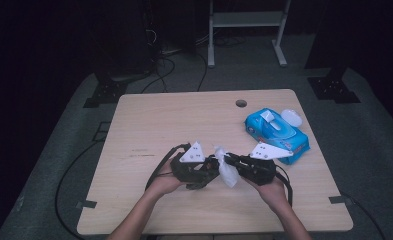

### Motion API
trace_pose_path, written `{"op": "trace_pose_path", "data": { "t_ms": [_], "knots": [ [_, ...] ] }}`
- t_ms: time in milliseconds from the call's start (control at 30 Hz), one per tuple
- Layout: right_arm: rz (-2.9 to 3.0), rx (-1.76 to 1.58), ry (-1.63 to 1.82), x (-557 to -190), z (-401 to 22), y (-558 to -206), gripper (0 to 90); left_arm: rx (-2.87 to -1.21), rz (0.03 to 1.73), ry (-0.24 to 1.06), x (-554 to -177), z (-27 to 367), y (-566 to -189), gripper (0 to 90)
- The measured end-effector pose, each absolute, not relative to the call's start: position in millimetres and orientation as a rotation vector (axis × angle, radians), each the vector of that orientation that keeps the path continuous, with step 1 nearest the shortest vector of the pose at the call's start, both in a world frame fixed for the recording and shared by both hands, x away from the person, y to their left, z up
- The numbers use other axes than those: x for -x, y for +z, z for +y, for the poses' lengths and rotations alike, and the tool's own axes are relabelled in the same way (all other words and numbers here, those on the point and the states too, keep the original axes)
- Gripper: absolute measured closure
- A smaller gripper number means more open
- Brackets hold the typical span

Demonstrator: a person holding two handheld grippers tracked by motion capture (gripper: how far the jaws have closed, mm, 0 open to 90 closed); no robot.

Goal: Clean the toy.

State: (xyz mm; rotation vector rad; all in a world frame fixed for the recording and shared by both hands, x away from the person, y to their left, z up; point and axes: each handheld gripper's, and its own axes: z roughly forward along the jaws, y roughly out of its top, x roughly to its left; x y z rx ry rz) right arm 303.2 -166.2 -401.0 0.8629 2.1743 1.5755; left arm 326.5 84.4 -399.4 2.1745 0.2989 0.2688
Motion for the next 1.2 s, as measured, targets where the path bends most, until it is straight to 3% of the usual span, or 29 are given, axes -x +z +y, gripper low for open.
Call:
{"op": "trace_pose_path", "data": {
  "t_ms": [300,933,1200],
  "knots": [
    [2.209,-0.732,1.589,-292.4,-137.9,-390.3,83.1,-2.148,0.295,0.267,-319.5,95.0,-403.3,58.0],
    [2.234,-0.883,1.551,-306.1,-154.9,-410.7,83.1,-2.121,0.306,0.267,-319.7,104.3,-405.6,58.1],
    [2.214,-0.821,1.619,-301.2,-144.4,-401.5,83.0,-2.11,0.29,0.263,-319.8,104.4,-406.8,58.1]
  ]
}}
